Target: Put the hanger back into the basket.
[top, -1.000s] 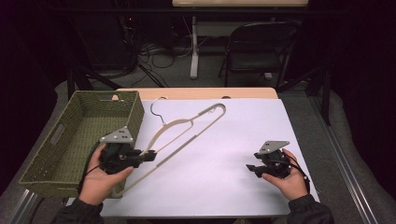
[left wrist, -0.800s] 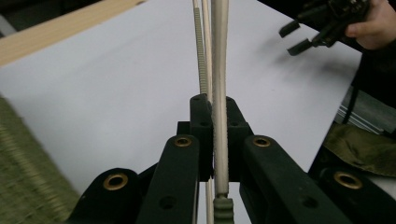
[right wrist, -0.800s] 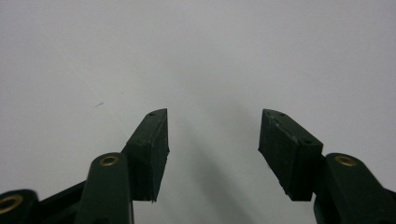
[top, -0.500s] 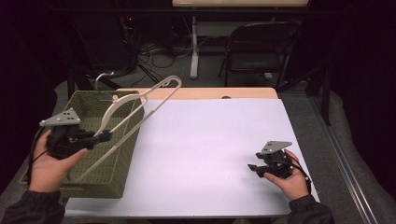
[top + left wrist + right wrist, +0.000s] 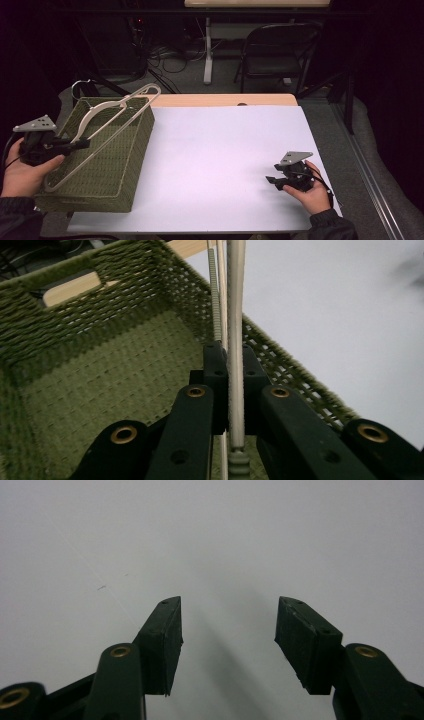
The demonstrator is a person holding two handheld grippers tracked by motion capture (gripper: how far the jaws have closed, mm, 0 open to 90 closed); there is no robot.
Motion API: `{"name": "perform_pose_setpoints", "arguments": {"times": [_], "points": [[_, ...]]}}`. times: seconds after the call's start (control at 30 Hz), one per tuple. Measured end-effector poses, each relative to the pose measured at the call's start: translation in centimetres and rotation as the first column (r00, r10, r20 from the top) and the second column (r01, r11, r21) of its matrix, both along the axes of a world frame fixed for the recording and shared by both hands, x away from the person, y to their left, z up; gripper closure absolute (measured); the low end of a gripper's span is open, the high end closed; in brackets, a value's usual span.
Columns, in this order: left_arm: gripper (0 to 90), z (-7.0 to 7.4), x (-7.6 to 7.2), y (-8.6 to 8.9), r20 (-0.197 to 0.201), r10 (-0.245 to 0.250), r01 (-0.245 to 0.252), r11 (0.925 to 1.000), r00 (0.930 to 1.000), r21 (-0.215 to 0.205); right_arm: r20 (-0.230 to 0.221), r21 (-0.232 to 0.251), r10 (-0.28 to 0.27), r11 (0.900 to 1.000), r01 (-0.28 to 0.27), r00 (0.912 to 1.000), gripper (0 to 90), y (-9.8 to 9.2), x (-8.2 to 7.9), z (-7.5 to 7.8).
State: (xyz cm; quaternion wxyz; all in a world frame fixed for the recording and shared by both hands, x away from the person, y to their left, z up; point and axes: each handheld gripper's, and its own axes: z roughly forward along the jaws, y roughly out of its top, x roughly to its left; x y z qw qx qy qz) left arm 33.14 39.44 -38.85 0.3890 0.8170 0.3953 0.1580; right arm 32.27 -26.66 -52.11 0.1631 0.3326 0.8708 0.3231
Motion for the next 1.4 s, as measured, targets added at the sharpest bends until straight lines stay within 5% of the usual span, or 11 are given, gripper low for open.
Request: {"name": "perform_pose_setpoints", "arguments": {"times": [0.4,0.8,1.4], "points": [[87.2,-1.3,0.6,2.2,-0.014,0.029,-0.028,0.9989,0.9995,0.037,-0.004,-0.006,-0.003,1.0,0.003,1.0,43.9,0.0,0.1,-0.2],[87.2,-2.9,0.8,4.4,-0.049,0.056,-0.054,0.998,0.9972,0.032,-0.01,-0.011,0.001,1.0,-0.001,1.0,43.9,0.1,0.1,-0.6],[87.1,-7.0,2.0,4.0,-0.145,0.075,-0.067,0.9961,0.9866,0.058,-0.017,-0.011,-0.001,1.0,0.001,0.9999,44.0,0.2,0.1,-0.8]]}}
